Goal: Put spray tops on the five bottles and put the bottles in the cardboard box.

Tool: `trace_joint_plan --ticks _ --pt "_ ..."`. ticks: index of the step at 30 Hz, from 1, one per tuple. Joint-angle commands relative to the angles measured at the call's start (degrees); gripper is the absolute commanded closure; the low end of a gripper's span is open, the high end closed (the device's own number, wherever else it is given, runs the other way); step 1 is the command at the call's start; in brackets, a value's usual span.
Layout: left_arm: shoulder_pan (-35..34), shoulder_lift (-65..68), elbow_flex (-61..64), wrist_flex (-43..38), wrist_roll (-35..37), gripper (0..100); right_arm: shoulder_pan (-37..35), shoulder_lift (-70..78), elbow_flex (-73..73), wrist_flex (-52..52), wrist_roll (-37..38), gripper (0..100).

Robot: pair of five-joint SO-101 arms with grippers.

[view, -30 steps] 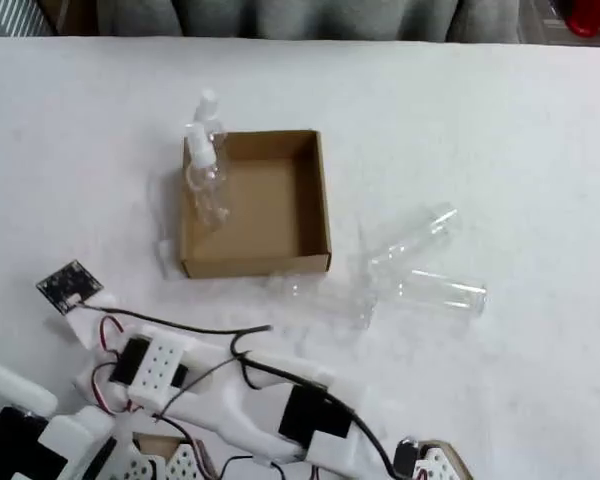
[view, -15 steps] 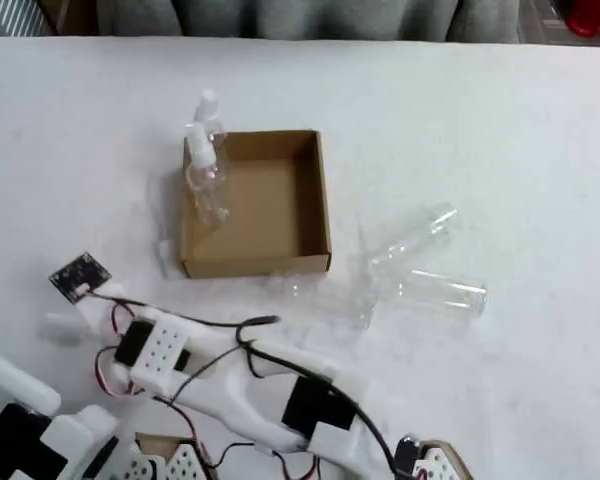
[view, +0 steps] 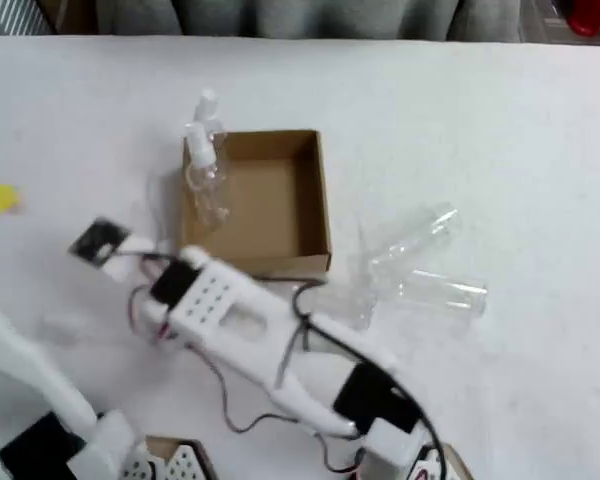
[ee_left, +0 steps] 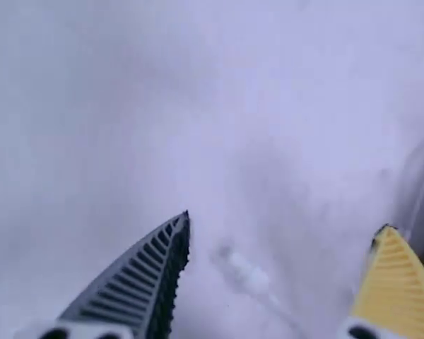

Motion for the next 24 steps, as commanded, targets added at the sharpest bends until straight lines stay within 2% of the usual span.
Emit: trace_joint_plan --ticks 1,4,9,16,20,24 --pt "6.2 -4.9 -2.7 6.7 0.1 63 4.4 -7.4 -1.5 10.3 6.9 98.3" --pt "7.4 -5.1 -1.8 8.6 0.1 63 8.0 -12.2 -1.4 18.1 11.1 98.3" --pt "11.5 -6.9 8.2 4.6 0.1 63 15.1 -21.0 -1.3 25.9 18.7 98.3" --pt "19.6 -18.1 26.5 -4.3 0.1 63 26.3 -36.6 11.8 26.0 20.9 98.3" --pt "24.5 -23.9 35.8 -8.3 0.1 63 34.6 -44.7 19.7 26.0 28.0 98.3" --pt "27.9 -27.4 42.7 -11.5 0.1 63 46.9 -50.9 25.3 26.0 36.9 98.3"
